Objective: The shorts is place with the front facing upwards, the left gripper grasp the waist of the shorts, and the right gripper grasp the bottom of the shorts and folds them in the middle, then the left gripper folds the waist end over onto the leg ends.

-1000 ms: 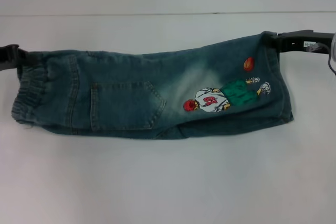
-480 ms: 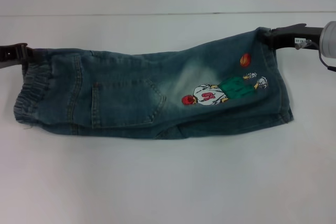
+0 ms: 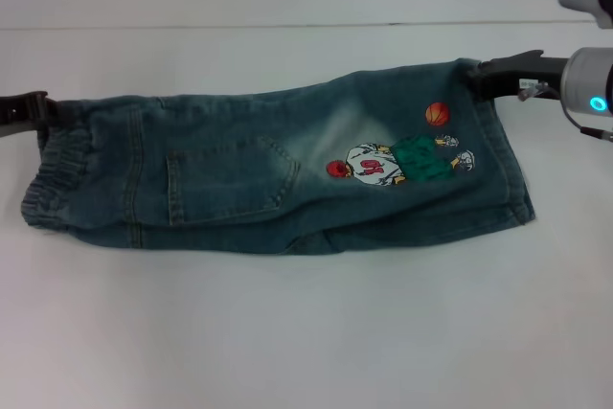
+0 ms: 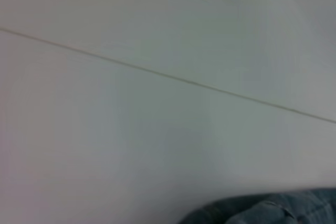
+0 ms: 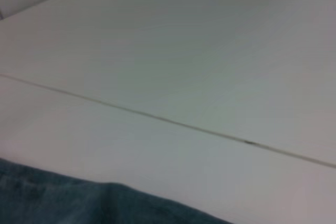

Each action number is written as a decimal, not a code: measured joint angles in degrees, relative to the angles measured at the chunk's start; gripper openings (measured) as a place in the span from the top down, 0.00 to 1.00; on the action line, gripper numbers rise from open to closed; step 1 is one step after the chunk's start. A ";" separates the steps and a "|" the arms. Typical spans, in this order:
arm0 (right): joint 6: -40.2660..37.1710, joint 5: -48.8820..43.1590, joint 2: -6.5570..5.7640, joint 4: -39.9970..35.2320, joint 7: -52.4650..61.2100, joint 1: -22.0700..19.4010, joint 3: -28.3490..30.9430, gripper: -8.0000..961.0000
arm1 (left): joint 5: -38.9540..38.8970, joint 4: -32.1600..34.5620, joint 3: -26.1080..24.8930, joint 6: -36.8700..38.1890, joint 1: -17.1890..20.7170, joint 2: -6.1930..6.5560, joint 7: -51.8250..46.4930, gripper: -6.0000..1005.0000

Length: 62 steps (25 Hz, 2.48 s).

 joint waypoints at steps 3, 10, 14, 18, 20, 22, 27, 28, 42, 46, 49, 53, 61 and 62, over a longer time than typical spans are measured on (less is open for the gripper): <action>0.18 -0.15 0.05 0.30 0.72 0.29 -1.34 0.97 | 0.19 -0.70 0.96 1.55 -0.42 0.59 -0.62 0.93; 0.37 -0.23 0.12 0.40 2.25 0.47 -4.02 0.88 | 3.47 -0.58 1.19 1.53 -0.74 0.70 -3.09 0.93; 0.85 -0.29 0.22 0.40 2.25 0.44 -4.15 0.65 | 4.59 -0.59 1.21 1.42 -0.91 0.73 -3.67 0.74; 0.88 -0.32 0.23 0.40 2.49 0.06 -4.19 0.40 | 4.63 -0.60 1.19 1.01 -0.91 0.75 -4.02 0.59; 0.82 -0.27 0.09 0.40 2.55 -0.13 -4.20 0.33 | 4.65 -0.48 1.21 0.97 -0.91 0.80 -4.12 0.53; 0.61 -0.17 -0.10 0.40 2.59 -0.37 -4.16 0.27 | 4.69 -0.39 1.22 1.07 -0.91 0.99 -4.37 0.46; 0.49 -0.03 -0.41 0.27 2.96 -1.40 -3.52 0.16 | 4.76 0.13 0.72 1.45 -0.53 1.53 -4.63 0.29; 0.46 0.07 -0.45 0.09 3.18 -1.68 -3.34 0.13 | 4.76 0.24 0.71 1.58 -0.46 1.55 -4.63 0.26; -30.29 14.69 -7.49 -2.80 3.08 -9.73 -1.92 0.07 | 4.08 5.82 0.68 8.33 2.34 1.24 -4.16 0.07; -47.49 14.49 -8.69 -8.38 2.03 -11.94 -2.23 0.07 | 4.02 5.79 0.69 8.82 2.43 1.18 -3.92 0.07; -58.27 13.51 -9.12 -10.48 -0.29 -12.60 -2.96 0.07 | 3.93 5.68 0.92 9.95 2.41 1.13 -3.35 0.08; -64.15 11.10 -9.02 -10.65 -2.09 -12.54 -3.83 0.08 | 3.83 5.84 0.99 12.62 2.06 1.19 -2.67 0.09; -62.03 7.31 -6.70 -10.31 -3.29 -11.78 -4.33 0.08 | 8.13 6.61 0.72 17.82 1.26 2.77 -6.84 0.12; -61.63 6.91 -6.48 -10.31 -3.31 -11.61 -4.55 0.08 | 9.04 6.52 0.68 17.87 1.20 2.83 -7.30 0.13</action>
